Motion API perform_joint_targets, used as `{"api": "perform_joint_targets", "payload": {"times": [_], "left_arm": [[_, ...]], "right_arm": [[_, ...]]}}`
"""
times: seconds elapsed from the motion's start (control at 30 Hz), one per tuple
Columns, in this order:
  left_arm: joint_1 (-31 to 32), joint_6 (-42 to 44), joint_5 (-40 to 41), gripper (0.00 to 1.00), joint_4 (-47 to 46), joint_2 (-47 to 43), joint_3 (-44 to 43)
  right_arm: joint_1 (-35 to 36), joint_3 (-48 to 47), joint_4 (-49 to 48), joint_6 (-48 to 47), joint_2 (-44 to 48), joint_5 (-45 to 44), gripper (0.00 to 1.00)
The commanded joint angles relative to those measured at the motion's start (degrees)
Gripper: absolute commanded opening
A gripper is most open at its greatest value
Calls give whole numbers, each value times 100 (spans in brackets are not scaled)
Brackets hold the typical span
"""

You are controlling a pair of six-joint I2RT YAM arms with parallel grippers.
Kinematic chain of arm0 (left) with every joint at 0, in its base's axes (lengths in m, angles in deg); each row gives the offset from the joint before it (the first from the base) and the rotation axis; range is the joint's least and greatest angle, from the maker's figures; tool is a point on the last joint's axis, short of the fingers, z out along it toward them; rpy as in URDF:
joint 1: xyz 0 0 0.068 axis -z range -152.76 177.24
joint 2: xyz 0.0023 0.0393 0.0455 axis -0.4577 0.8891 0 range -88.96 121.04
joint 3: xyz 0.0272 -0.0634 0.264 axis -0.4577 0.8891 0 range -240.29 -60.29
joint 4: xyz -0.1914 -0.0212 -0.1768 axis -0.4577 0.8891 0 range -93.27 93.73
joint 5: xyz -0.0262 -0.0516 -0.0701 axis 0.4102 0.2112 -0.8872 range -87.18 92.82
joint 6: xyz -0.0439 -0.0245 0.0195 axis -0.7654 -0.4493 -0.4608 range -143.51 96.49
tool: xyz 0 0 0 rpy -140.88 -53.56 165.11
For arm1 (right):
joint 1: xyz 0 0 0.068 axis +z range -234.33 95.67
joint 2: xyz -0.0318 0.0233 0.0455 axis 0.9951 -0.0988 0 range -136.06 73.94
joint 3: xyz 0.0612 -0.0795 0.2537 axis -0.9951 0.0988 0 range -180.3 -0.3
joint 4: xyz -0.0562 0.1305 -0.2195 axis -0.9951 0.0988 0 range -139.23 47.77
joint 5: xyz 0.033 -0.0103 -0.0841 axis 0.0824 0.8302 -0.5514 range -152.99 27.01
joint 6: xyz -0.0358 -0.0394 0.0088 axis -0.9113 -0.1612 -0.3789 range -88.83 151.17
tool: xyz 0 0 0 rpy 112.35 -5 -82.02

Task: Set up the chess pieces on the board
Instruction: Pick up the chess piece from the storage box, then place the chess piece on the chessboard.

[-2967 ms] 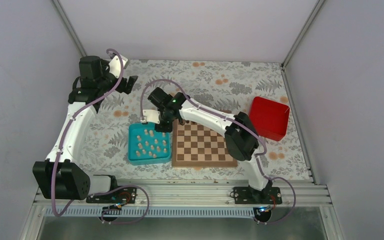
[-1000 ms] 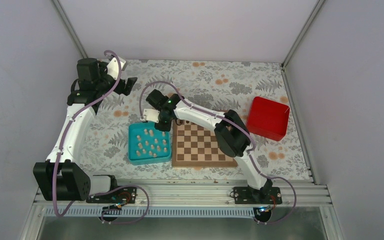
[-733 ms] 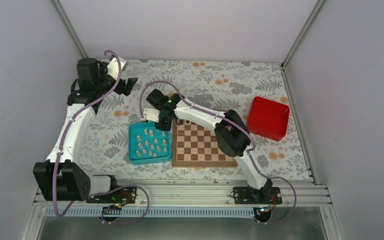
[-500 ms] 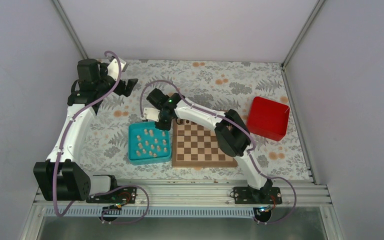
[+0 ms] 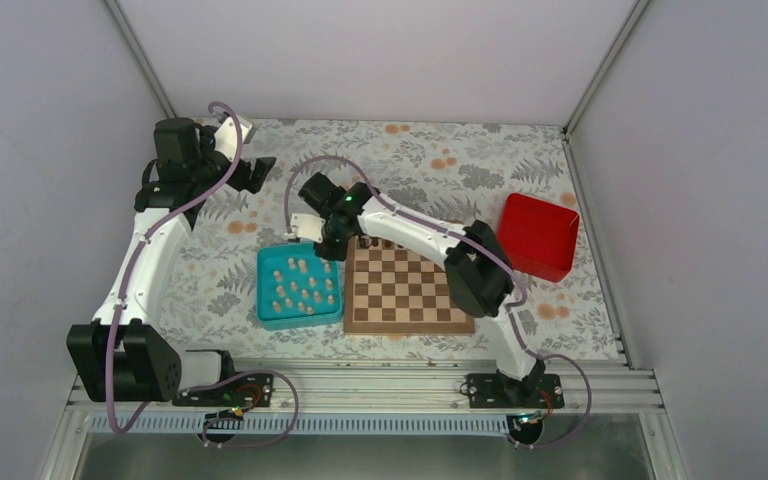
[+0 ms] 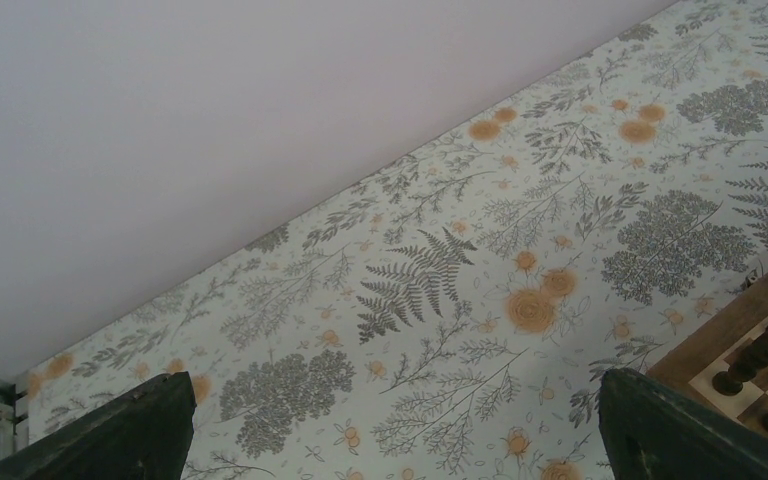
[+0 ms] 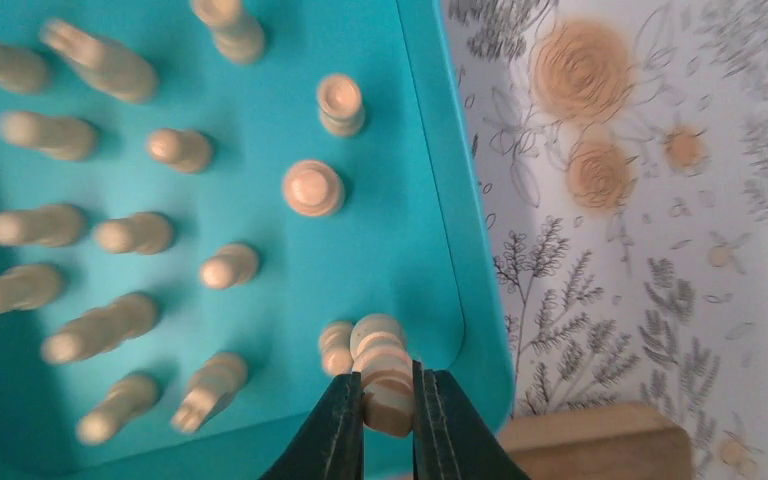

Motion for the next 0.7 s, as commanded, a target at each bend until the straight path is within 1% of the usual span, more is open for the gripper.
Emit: {"api": "perform_joint_targets", "payload": {"times": [0.0,0.1,0.2,0.33,0.37,0.5,0.67], "left_arm": [[-39,78,-81,100,-5,-149,-76],[-54,91,-47,100,-6,-139,-105],[-65,117,-33,100,9,-130,-107],[-87,143,52,100,11,-131,-78],[-90,141,67,100,1,-139,-75],[-114,140,80,100,6,-147,-90],[-127,149,97,100,0,-132,-80]], "right_arm": [[-142,80,235,83,970,512,4],[-333,273,418,129,1486,782,4],[-572,677,572,158,2079,980,4],[-853,1704,636,133,2940,932,4],[-907,1995,657,121,3273,921,4],[-1040,3050,697,121,4213,924,4],[-1079,4144,655,123,4825,962,4]]}}
